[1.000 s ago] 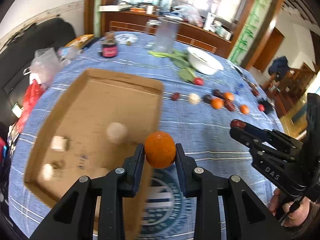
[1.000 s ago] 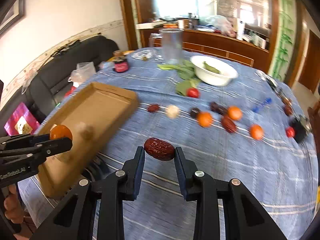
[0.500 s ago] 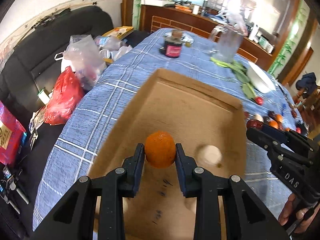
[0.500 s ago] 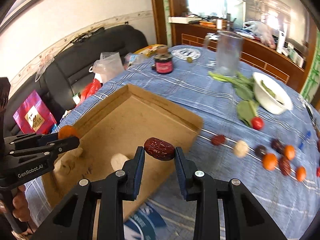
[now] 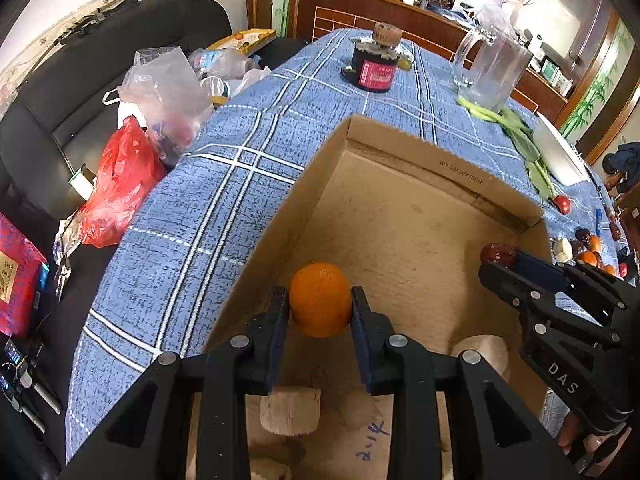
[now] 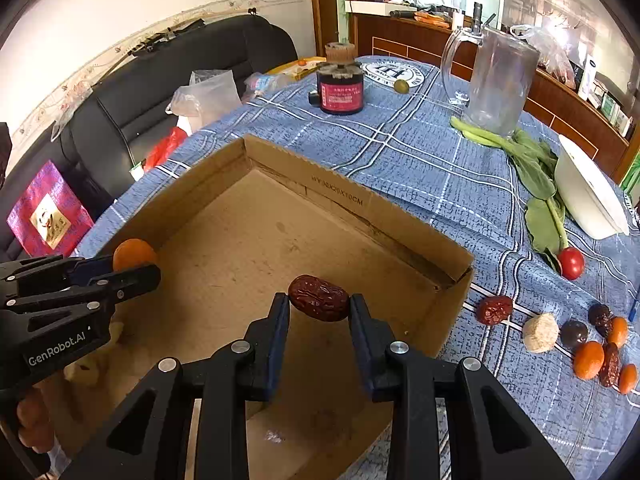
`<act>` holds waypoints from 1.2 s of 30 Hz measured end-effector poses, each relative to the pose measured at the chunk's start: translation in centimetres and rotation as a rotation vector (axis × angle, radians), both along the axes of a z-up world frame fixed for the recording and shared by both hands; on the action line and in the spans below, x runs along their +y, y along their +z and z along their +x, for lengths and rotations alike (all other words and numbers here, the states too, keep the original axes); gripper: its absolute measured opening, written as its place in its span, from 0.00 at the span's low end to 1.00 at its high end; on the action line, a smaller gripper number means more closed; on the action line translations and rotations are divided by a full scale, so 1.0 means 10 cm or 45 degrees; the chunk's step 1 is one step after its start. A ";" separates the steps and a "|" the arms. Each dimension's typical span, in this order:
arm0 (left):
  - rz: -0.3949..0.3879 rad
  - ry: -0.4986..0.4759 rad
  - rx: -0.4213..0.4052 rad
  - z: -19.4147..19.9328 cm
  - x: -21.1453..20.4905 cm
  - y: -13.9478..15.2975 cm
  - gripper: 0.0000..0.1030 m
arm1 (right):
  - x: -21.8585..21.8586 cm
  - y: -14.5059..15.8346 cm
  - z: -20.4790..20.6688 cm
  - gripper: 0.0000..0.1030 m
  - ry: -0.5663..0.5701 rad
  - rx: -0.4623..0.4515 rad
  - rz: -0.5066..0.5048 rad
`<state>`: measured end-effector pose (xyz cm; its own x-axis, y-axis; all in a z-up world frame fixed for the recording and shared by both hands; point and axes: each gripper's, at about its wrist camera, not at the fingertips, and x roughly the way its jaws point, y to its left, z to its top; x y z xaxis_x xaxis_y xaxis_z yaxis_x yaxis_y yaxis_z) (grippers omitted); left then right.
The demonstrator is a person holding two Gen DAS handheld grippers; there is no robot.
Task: Organize fruits
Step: 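Carry the date and orange over the cardboard tray and open both tools, then grasp an orange on the table with the right tool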
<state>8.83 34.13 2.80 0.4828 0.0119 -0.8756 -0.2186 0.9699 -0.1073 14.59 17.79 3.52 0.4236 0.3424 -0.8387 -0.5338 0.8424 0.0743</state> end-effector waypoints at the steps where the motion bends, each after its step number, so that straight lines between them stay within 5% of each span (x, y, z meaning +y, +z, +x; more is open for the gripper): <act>1: 0.004 -0.001 0.004 0.01 0.00 -0.02 0.29 | 0.01 -0.02 0.01 0.32 0.002 0.004 0.001; 11: 0.051 0.000 0.032 0.06 -0.02 -0.05 0.30 | 0.05 -0.12 0.05 0.33 0.014 0.039 -0.020; 13: 0.040 0.010 0.036 0.04 0.01 -0.05 0.31 | 0.03 -0.11 0.05 0.40 0.002 0.038 -0.032; 26: 0.121 0.038 -0.087 -0.40 -0.02 0.28 0.56 | -0.26 0.26 -0.27 0.46 -0.078 -0.025 -0.007; 31: 0.105 0.045 -0.168 -0.57 -0.13 0.50 0.62 | -0.62 0.45 -0.61 0.78 -0.177 -0.075 -0.005; 36: 0.053 -0.021 -0.205 -0.65 -0.50 0.61 0.75 | -1.11 0.48 -0.87 0.78 -0.280 -0.063 0.012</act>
